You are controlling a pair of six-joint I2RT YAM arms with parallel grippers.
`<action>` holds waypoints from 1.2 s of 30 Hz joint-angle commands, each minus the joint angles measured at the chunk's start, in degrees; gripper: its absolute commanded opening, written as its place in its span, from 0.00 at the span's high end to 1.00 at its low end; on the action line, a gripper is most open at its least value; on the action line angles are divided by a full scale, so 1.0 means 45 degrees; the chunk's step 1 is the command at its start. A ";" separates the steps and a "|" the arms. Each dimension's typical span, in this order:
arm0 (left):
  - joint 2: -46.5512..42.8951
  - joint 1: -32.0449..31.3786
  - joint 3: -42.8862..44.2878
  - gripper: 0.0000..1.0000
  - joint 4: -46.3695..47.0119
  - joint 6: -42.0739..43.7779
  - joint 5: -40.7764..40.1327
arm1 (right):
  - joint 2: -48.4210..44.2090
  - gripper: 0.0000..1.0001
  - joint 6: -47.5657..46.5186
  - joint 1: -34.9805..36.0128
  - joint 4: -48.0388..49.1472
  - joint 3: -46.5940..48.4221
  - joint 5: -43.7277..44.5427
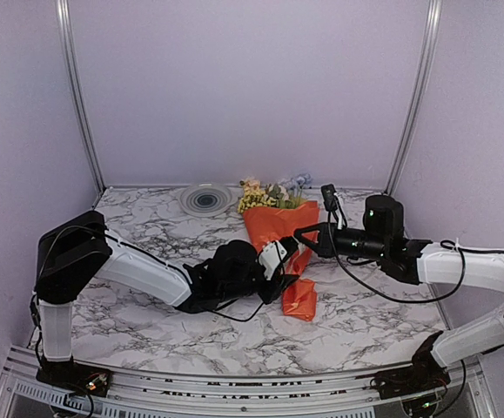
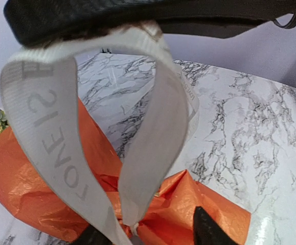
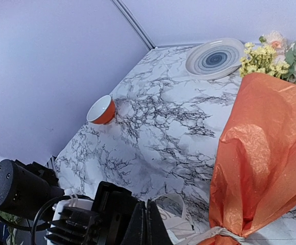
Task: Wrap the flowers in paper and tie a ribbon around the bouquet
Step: Cross the ribbon over the folded bouquet.
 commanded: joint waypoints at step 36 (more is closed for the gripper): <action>0.0394 0.0055 0.0279 1.00 0.1138 -0.0276 0.0214 | 0.3464 0.33 -0.2203 -0.8256 -0.6736 0.1778 0.7622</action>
